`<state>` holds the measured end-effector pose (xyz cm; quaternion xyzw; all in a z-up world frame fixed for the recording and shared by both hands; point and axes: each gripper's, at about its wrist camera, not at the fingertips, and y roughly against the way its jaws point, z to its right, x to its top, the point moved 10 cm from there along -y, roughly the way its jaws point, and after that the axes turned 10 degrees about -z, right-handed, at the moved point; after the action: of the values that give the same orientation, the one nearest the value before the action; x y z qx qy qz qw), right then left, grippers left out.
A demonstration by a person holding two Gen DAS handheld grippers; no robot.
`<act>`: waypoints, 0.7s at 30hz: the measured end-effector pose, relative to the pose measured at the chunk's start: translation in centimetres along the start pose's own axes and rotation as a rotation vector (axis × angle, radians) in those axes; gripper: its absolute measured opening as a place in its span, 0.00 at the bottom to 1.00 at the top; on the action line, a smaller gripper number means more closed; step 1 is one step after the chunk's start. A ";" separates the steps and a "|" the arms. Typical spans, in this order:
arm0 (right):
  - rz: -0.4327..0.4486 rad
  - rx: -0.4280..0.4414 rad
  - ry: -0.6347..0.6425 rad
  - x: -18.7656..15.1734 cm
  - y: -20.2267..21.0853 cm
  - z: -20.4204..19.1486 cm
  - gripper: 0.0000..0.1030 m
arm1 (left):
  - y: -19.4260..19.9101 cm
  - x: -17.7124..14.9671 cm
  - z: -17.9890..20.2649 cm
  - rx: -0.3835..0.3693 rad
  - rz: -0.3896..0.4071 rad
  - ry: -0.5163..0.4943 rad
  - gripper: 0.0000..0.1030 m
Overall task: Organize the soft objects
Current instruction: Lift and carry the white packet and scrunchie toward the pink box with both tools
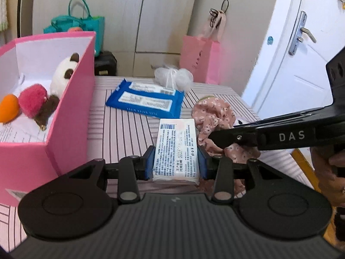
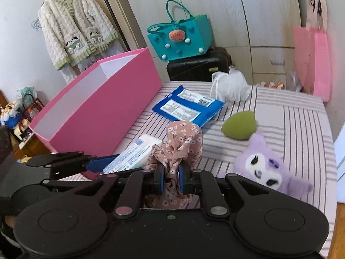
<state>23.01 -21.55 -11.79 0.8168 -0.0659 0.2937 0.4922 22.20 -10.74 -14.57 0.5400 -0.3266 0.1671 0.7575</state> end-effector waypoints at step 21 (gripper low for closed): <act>-0.104 0.034 0.048 -5.4 1.3 -4.4 0.15 | 6.6 -3.7 -2.8 -0.087 -0.149 -0.054 0.38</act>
<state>16.23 -19.50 -12.23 0.8201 -0.0066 0.2883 0.4943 16.38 -5.42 -12.99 0.5337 -0.3127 0.0811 0.7816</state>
